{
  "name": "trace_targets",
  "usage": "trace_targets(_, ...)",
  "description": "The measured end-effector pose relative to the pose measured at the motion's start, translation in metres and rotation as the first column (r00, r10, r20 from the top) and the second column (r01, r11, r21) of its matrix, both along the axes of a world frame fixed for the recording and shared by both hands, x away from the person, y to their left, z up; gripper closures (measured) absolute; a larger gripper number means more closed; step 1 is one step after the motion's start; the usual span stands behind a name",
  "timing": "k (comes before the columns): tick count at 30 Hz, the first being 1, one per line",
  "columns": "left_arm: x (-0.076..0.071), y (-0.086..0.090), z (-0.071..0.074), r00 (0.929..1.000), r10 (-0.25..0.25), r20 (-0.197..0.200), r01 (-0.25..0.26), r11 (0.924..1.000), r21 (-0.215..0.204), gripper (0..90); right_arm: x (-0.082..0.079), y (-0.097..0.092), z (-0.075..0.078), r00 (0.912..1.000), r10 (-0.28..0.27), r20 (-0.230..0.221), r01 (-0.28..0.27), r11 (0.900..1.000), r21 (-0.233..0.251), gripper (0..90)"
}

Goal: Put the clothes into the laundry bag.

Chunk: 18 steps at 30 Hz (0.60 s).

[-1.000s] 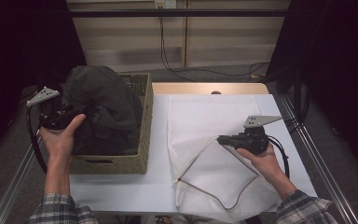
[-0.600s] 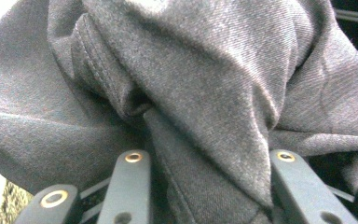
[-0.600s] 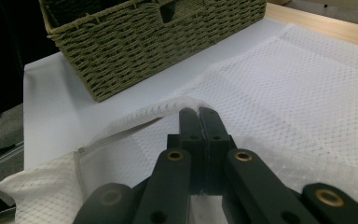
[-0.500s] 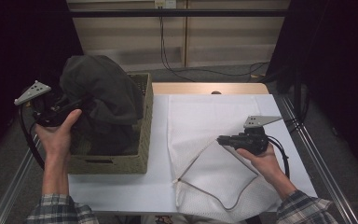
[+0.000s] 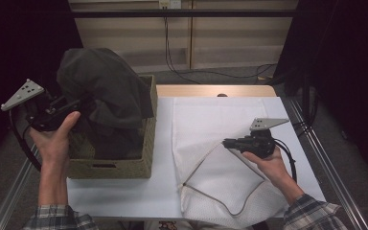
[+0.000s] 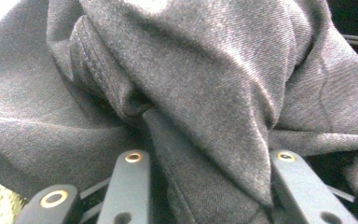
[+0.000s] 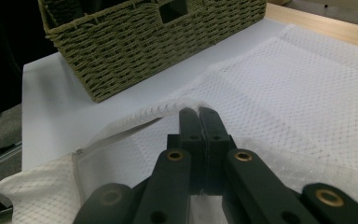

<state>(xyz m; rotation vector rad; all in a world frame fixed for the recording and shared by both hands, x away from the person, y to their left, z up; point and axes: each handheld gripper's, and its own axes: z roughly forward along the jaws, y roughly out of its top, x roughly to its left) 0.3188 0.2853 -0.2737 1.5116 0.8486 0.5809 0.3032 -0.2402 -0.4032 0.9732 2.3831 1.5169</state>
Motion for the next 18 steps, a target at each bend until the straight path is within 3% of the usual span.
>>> trace_targets(2,-0.002,-0.002,0.001,0.9999,-0.013,0.01,0.013,0.9999,-0.006,64.9,0.001,0.0,-0.001,1.0,-0.001,0.0,0.001,1.0,-0.005,89.8)
trace_targets(5,-0.003,-0.004,0.004,0.9993,-0.035,0.011,0.035,0.9983,-0.047,65.0,0.0,0.0,-0.001,1.0,-0.001,-0.002,0.001,1.0,-0.004,89.8)
trace_targets(13,-0.013,-0.015,0.021,0.9945,-0.08,0.068,0.083,0.9956,-0.045,65.0,0.001,0.0,-0.001,1.0,-0.004,0.0,0.004,1.0,-0.006,89.8)
trace_targets(18,-0.019,-0.03,0.013,0.9924,-0.1,0.072,0.102,0.9945,-0.026,65.0,0.0,0.0,-0.002,0.9999,-0.008,-0.008,0.008,1.0,-0.004,89.8)
